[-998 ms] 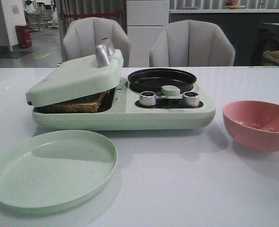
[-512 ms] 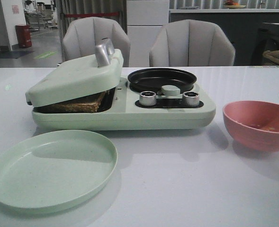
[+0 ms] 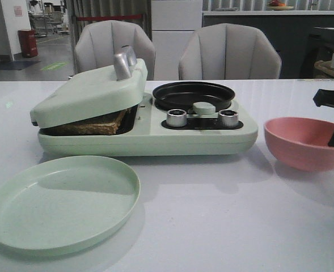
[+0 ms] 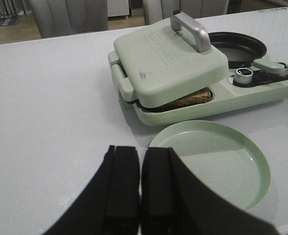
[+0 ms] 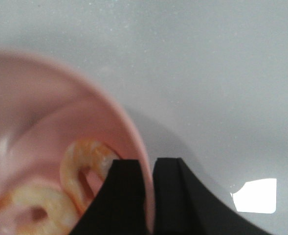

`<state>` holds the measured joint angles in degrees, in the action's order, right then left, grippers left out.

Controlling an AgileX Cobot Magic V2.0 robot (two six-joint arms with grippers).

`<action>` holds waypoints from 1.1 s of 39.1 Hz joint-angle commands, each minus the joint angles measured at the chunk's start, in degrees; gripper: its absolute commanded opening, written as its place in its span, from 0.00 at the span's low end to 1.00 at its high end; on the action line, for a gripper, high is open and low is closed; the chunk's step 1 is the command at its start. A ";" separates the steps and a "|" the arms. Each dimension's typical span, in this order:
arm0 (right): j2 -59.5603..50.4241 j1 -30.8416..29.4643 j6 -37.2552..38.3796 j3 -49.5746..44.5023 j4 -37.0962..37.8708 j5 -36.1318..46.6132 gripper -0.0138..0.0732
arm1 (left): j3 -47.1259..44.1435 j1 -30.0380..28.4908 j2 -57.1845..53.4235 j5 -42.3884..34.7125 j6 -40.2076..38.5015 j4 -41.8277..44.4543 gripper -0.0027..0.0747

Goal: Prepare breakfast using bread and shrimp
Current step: 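Grasp the rim of the pink shrimp bowl with the right gripper, then lift the pink bowl with the right gripper toward the round pan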

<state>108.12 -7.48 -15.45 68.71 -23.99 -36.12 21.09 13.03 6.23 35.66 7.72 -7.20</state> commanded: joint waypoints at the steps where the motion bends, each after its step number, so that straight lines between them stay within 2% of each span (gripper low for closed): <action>1: -2.64 -0.28 -1.32 3.15 -0.76 0.80 0.32 | 1.53 0.43 0.56 -4.26 -0.65 -0.93 0.18; 10: -4.37 -0.43 -3.51 12.36 -1.65 -1.05 0.32 | 1.53 0.43 0.47 -4.26 -0.65 -0.93 0.18; 16: -6.03 0.60 -4.42 18.38 -6.06 -1.25 0.32 | 1.53 0.43 0.47 -4.26 -0.65 -0.93 0.18; 20: -7.55 2.50 -8.28 19.71 -11.06 2.59 0.32 | 1.53 0.43 0.47 -4.26 -0.65 -0.93 0.18; 28: -9.38 8.39 -16.46 19.58 -18.44 17.13 0.32 | 1.53 0.43 0.47 -4.26 -0.65 -0.93 0.18; 34: -9.38 13.55 -18.31 18.10 -18.48 29.74 0.32 | 1.53 0.43 0.47 -4.26 -0.65 -0.93 0.18; 43: -8.58 21.29 -19.79 10.85 -17.32 56.21 0.32 | 1.53 0.43 0.47 -4.26 -0.65 -0.93 0.18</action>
<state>102.33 12.00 -34.17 79.96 -41.64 6.31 21.09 13.03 6.05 35.66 7.72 -7.26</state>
